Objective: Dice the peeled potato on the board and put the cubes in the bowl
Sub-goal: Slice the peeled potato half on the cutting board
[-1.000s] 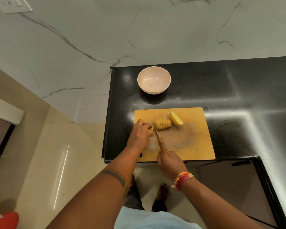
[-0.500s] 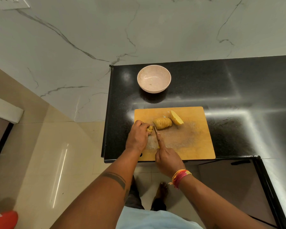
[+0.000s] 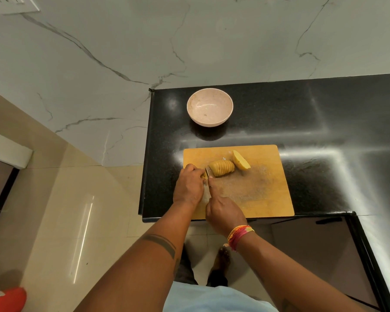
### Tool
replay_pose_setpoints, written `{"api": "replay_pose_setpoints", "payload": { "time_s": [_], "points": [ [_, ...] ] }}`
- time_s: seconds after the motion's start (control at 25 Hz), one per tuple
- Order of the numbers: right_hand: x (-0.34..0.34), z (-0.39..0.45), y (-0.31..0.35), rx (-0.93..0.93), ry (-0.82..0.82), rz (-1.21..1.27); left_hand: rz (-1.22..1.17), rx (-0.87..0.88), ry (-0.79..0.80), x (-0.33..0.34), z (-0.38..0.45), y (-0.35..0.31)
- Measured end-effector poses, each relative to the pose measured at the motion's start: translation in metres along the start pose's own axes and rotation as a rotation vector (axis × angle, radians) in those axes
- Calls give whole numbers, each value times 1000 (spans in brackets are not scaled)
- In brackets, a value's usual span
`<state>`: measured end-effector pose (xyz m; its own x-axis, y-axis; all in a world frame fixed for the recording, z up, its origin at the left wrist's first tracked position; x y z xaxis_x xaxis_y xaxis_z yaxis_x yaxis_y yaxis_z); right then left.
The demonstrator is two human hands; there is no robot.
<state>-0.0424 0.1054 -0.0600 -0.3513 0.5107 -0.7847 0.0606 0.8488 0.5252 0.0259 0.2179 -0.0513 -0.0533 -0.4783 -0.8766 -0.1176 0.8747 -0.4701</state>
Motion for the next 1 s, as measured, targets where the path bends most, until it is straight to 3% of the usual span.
{"api": "replay_pose_setpoints", "payload": {
  "time_s": [0.4,0.72,1.0],
  "points": [
    [-1,11,12,-1,17,-61,11,-7,10,2,6,3],
    [13,-39,-10,-22,99,-126,39,11,-11,-1,3,1],
    [2,-40,-11,-15,64,-71,-63,-6,-51,-1,-7,6]
  ]
}}
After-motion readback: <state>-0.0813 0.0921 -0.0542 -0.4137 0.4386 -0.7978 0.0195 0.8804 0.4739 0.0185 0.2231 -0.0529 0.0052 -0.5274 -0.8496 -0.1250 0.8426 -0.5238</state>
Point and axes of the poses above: each hand's wrist, its own z-axis towards the middle knuckle, its own x-axis out of the palm, y = z × x, the point moved 9 cm from there along z, towards the middle knuckle, and after that the axes turned 3 degrees about -y, right-handed, at the moved point
